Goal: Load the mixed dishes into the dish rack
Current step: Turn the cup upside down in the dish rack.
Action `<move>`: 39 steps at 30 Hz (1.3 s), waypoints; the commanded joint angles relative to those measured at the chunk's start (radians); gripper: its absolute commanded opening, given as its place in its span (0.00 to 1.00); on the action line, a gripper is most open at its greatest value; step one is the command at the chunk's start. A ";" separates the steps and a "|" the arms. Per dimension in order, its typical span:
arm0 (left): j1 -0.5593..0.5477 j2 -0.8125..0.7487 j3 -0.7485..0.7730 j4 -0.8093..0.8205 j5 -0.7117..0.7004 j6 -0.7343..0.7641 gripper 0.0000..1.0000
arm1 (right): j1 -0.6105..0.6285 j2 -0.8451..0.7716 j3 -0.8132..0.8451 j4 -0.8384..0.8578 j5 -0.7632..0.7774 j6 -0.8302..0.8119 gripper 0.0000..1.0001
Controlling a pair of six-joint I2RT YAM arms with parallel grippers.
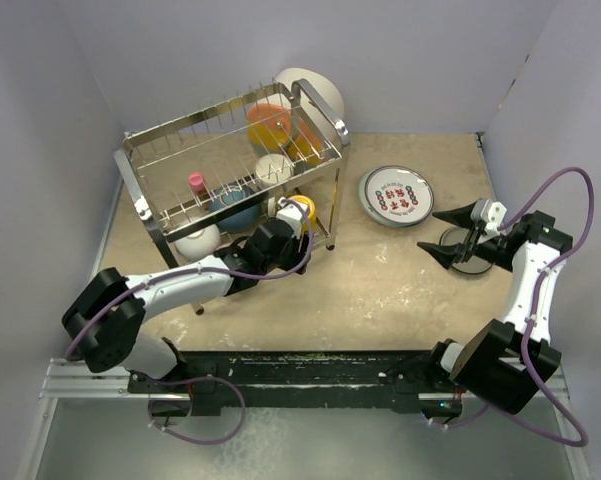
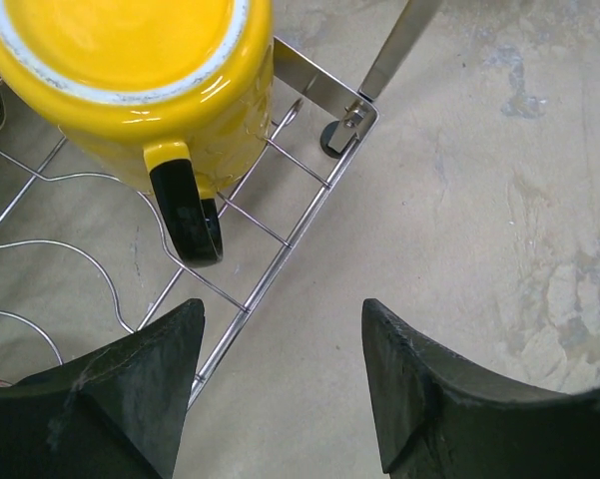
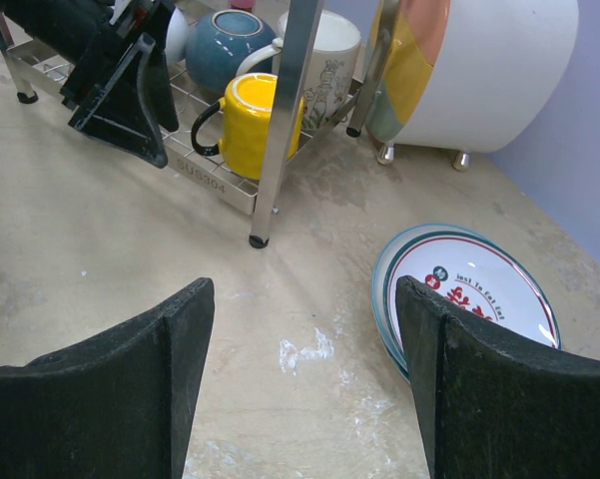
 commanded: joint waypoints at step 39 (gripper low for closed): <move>-0.258 -0.209 -0.141 0.371 0.196 -0.024 0.63 | -0.011 0.028 0.025 -0.027 -0.017 -0.034 0.76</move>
